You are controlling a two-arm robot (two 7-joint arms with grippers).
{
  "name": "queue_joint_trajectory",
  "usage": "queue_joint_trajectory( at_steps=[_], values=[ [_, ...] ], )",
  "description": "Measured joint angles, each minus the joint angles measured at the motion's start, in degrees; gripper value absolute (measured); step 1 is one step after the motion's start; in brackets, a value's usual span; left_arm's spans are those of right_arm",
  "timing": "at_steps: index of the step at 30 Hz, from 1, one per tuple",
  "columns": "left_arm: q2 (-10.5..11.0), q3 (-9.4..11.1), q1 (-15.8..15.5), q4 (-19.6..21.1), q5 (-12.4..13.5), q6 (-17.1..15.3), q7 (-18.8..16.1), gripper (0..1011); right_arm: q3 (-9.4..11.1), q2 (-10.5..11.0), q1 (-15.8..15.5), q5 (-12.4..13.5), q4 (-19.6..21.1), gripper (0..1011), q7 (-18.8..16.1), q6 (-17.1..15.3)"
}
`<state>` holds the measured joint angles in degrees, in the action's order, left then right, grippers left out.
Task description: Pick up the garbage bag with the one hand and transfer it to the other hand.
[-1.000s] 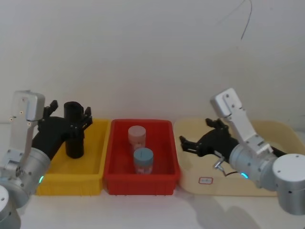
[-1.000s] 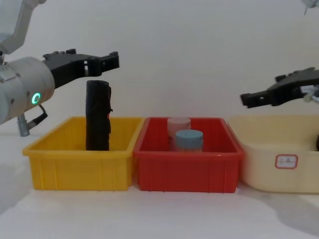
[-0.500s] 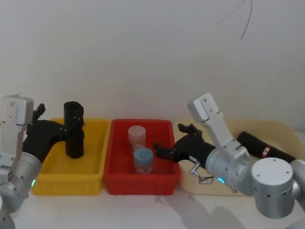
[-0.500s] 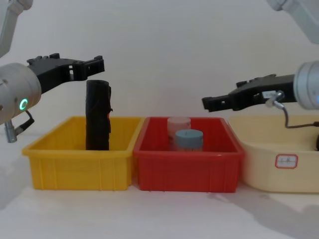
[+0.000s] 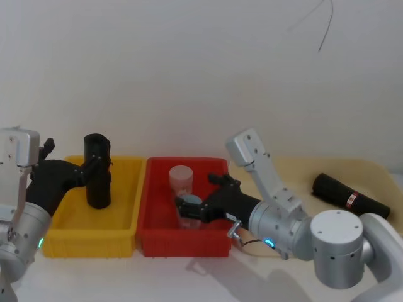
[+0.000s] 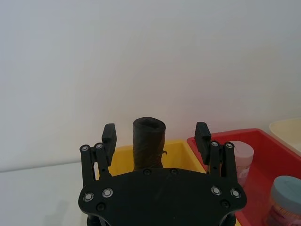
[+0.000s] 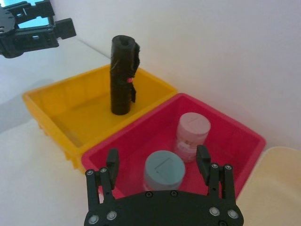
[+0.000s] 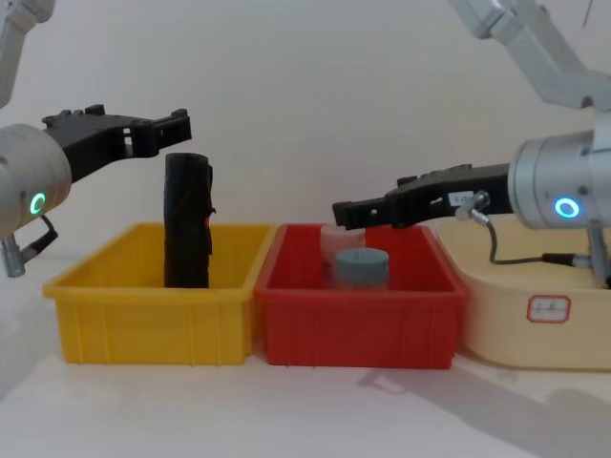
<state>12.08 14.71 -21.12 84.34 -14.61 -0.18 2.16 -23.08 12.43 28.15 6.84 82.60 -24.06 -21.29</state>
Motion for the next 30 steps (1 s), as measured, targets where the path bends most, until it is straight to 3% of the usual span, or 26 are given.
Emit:
queue_joint_trajectory(
  at_steps=[30],
  values=[
    [0.00, -0.21, 0.18, 0.04, 0.06, 0.08, -0.28, 1000, -0.41, -2.61, 2.07, 3.29, -7.71, 1000, 0.31, 1.29]
  ],
)
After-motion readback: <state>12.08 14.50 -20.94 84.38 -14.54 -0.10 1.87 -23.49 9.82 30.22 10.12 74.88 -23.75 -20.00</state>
